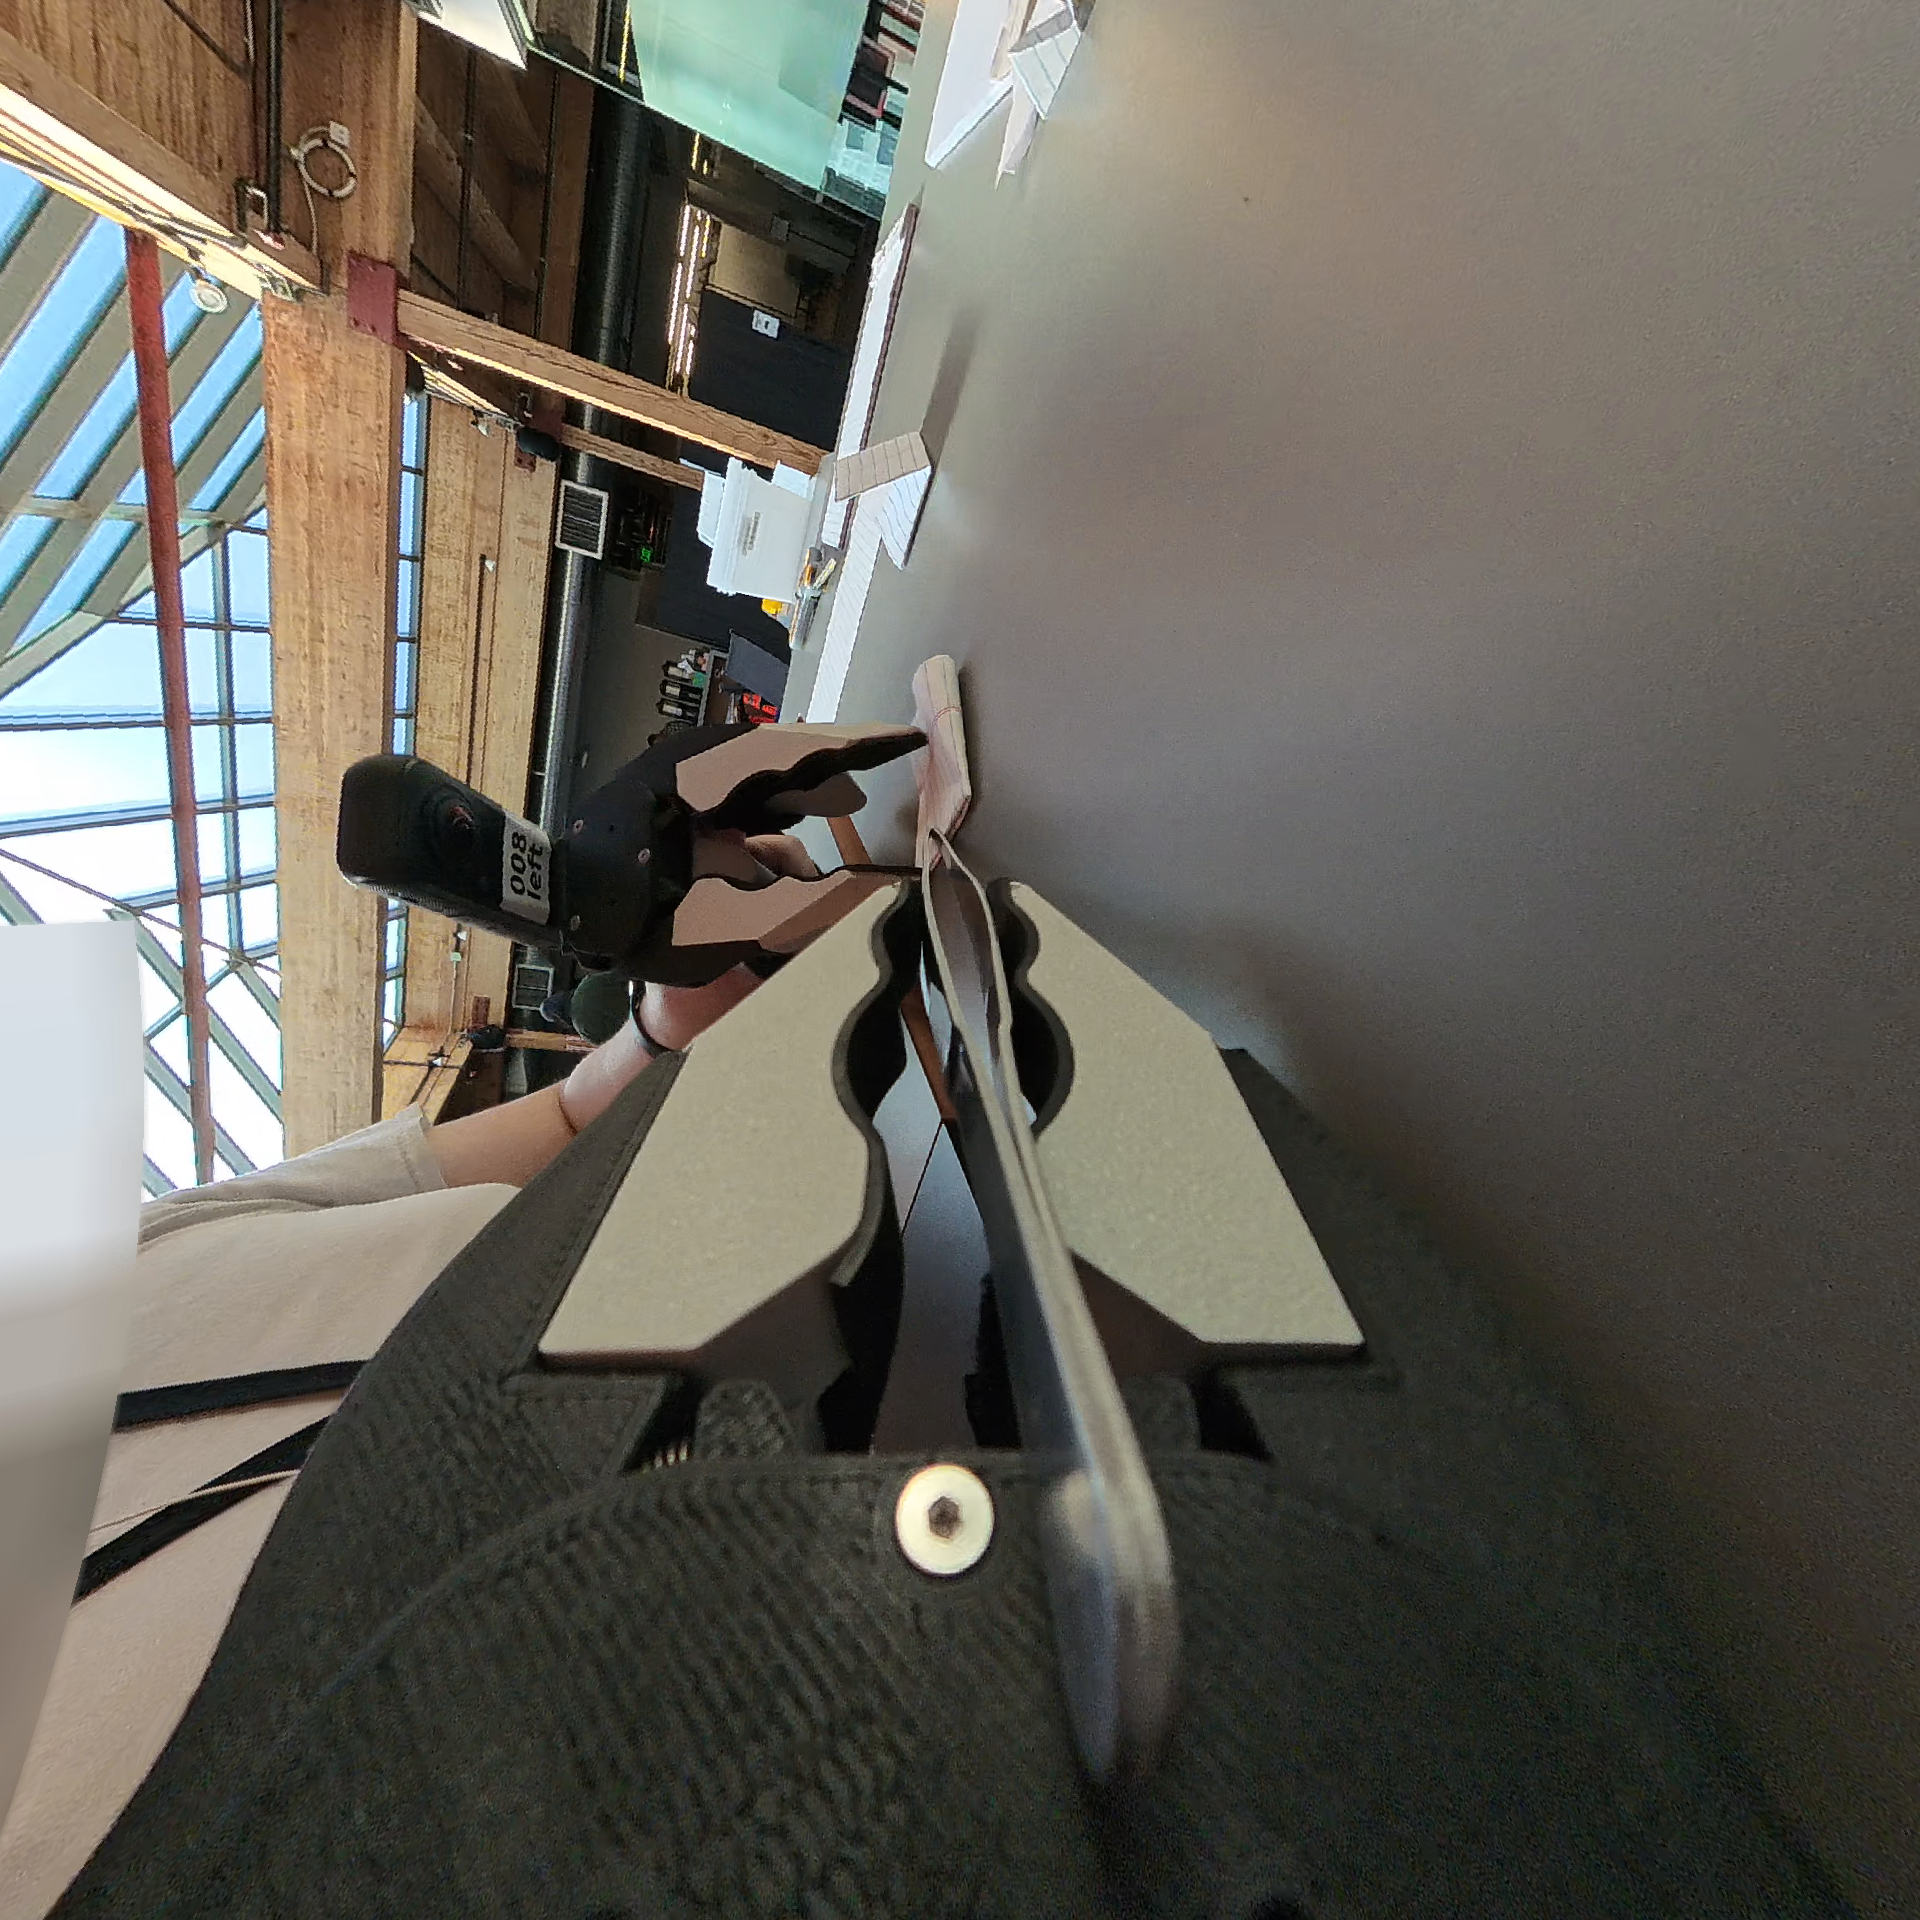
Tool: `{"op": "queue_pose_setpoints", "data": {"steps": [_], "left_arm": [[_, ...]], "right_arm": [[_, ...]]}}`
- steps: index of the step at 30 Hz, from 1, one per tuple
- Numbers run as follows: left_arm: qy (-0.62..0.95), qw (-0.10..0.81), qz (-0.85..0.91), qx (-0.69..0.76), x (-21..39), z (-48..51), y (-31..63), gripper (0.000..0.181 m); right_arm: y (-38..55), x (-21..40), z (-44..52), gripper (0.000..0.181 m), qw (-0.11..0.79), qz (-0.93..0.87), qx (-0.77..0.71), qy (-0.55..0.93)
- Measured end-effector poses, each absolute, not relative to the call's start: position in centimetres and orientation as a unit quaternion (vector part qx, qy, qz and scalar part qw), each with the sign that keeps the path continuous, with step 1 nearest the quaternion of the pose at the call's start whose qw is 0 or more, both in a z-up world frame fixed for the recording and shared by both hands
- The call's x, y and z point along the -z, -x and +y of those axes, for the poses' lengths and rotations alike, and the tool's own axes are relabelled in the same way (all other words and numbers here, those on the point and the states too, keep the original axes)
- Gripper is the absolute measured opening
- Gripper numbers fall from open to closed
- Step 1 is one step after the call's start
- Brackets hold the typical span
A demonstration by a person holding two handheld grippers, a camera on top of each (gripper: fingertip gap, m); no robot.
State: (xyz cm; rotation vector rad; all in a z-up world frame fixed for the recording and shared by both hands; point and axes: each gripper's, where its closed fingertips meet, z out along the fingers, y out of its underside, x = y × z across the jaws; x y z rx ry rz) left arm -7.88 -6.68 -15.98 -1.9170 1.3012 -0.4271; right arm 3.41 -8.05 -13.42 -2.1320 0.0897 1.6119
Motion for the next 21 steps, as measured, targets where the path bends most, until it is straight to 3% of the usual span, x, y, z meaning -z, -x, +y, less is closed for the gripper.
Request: {"op": "queue_pose_setpoints", "data": {"steps": [18, 20, 21], "left_arm": [[0.645, 0.219, 0.683, 0.264, 16.2, -6.1, 8.4, 0.042], [0.647, 0.186, 0.669, 0.316, 15.6, -8.1, 8.2, 0.013], [0.648, 0.197, 0.656, 0.332, 15.2, -8.7, 7.9, 0.006]], "right_arm": [[-4.0, 13.9, -5.3, 0.012, 0.221, 0.029, -0.585, 0.780], [-4.1, 13.9, -5.4, 0.013, 0.226, 0.031, -0.580, 0.782], [-4.1, 13.9, -5.5, 0.013, 0.227, 0.034, -0.579, 0.782]]}}
